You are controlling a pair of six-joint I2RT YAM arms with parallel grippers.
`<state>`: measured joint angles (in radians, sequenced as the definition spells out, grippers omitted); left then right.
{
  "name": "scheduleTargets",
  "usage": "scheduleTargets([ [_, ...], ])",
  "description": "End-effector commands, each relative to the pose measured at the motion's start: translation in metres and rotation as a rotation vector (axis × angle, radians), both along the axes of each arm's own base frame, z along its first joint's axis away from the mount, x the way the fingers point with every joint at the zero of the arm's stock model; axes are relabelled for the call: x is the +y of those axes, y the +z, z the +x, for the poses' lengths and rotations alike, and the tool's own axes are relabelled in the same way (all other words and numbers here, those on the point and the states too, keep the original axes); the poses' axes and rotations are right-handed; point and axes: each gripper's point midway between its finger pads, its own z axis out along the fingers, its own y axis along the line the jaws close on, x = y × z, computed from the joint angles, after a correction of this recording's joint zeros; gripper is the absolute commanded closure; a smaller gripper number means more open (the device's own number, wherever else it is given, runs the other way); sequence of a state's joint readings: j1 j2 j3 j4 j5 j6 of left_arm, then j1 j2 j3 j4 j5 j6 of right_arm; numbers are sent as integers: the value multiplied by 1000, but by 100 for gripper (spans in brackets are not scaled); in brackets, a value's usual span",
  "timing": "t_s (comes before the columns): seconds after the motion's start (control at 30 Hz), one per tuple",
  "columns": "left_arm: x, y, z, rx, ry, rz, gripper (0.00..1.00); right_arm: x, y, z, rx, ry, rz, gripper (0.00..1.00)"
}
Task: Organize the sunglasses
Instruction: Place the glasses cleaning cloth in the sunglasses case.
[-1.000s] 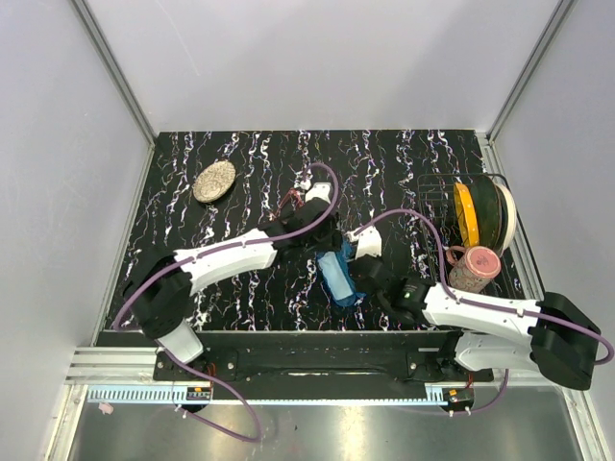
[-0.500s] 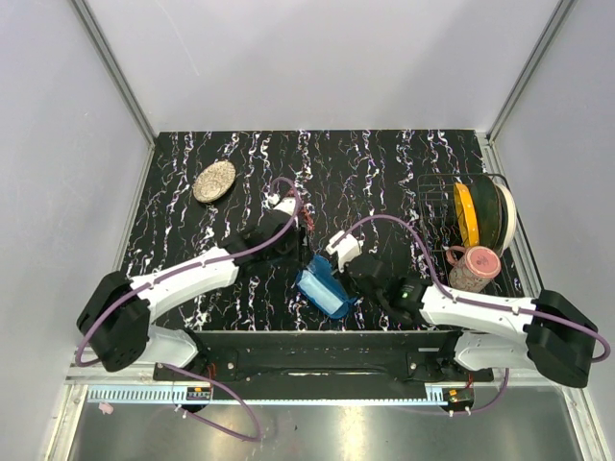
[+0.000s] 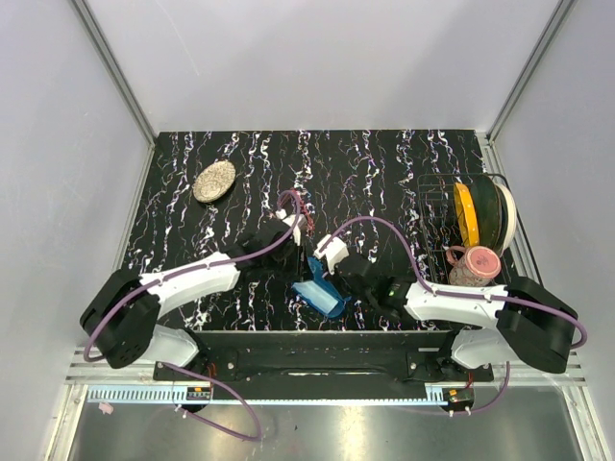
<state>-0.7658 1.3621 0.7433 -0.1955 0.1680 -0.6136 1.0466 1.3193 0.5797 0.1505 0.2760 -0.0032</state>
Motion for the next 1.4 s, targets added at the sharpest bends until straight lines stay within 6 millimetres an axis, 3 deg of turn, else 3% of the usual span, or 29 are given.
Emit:
scheduleTargets([
  [0.0,-23,0,-2,4,-70,-91,76,13,15,9,-60,10,55,100],
  [0.27,-24,-42,-11,73,-74,-4,81,9,18,12,-77,-20,65,100],
  [0.53,-20,-58,-7,81,-23,48,83,4,14,15,-63,-79,69,96],
  [0.63,-20,-63,-6,96,2,65,84,0,16,17,-48,-129,76,80],
  [0.7,-20,-64,-5,98,19,74,84,-2,27,18,-41,-169,117,54],
  [0.73,-18,-66,-6,108,27,85,84,-5,29,16,-26,-181,120,51],
  [0.8,-18,-68,-6,118,50,87,84,-4,52,13,-10,-208,201,40],
  [0.83,-17,-68,-6,126,58,89,84,-9,53,10,11,-223,196,39],
  [0.9,-19,-69,-6,145,83,82,84,-11,79,4,48,-263,285,38],
  [1.0,-19,-71,-9,188,125,84,84,-18,100,-9,145,-317,367,39],
  [1.1,-19,-75,-12,233,167,90,85,-22,101,-27,300,-378,397,50],
  [1.13,-20,-75,-12,241,181,87,85,-25,90,-38,369,-393,360,58],
  [1.23,-23,-74,-13,270,243,67,85,-20,72,-53,522,-458,355,67],
  [1.37,-29,-70,-9,301,349,8,85,-19,41,-54,598,-572,350,82],
])
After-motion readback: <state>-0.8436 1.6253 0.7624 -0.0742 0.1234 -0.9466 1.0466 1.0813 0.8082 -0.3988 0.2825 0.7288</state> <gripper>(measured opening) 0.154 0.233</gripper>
